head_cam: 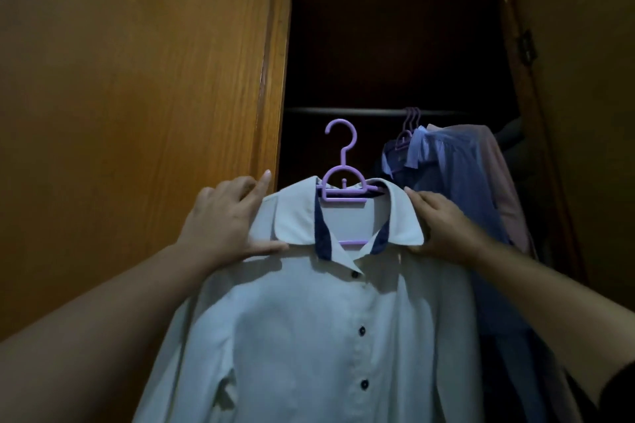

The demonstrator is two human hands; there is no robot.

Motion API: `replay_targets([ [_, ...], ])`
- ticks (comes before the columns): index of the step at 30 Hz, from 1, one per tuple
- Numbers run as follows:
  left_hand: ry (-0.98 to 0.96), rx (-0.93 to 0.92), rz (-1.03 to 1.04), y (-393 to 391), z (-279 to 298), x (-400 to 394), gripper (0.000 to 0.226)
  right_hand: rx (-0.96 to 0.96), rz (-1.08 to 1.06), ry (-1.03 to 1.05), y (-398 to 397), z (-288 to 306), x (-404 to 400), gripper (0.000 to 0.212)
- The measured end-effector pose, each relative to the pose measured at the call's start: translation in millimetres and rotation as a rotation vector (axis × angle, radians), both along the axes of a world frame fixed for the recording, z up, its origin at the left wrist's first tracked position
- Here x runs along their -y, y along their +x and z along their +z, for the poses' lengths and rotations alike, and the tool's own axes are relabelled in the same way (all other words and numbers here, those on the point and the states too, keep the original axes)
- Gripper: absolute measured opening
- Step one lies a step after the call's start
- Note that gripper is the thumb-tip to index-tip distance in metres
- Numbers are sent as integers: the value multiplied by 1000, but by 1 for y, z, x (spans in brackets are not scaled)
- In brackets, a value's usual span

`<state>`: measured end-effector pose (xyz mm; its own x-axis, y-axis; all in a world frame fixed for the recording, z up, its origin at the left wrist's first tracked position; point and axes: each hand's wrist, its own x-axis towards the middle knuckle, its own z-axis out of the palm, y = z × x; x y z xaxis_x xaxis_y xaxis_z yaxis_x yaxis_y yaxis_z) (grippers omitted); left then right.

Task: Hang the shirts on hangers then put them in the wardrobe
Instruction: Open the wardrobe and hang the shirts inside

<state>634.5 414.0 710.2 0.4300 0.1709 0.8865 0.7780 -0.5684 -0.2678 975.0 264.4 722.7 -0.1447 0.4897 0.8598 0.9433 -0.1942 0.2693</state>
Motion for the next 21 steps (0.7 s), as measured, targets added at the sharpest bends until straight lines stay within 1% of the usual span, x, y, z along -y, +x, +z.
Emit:
replay_targets([
  [3,-12,2,-14,7,-5,-4,113,-8,-29,9,24,9,15,110],
  [6,-63,54,-69,17,-11,-9,95,-16,-86,2,40,21,37,106],
  [8,-49,71,-42,24,-16,-15,82,-15,-153,-12,52,29,51,109],
  [10,1,90,-31,28,-19,-22,76,-4,-228,6,61,36,61,107],
  [16,23,137,-84,32,-22,-36,80,22,-424,47,63,43,58,98],
  [18,55,149,-76,32,-23,-40,82,38,-446,31,63,45,47,97],
  [21,48,159,-79,32,-24,-42,88,38,-421,29,66,50,27,93],
])
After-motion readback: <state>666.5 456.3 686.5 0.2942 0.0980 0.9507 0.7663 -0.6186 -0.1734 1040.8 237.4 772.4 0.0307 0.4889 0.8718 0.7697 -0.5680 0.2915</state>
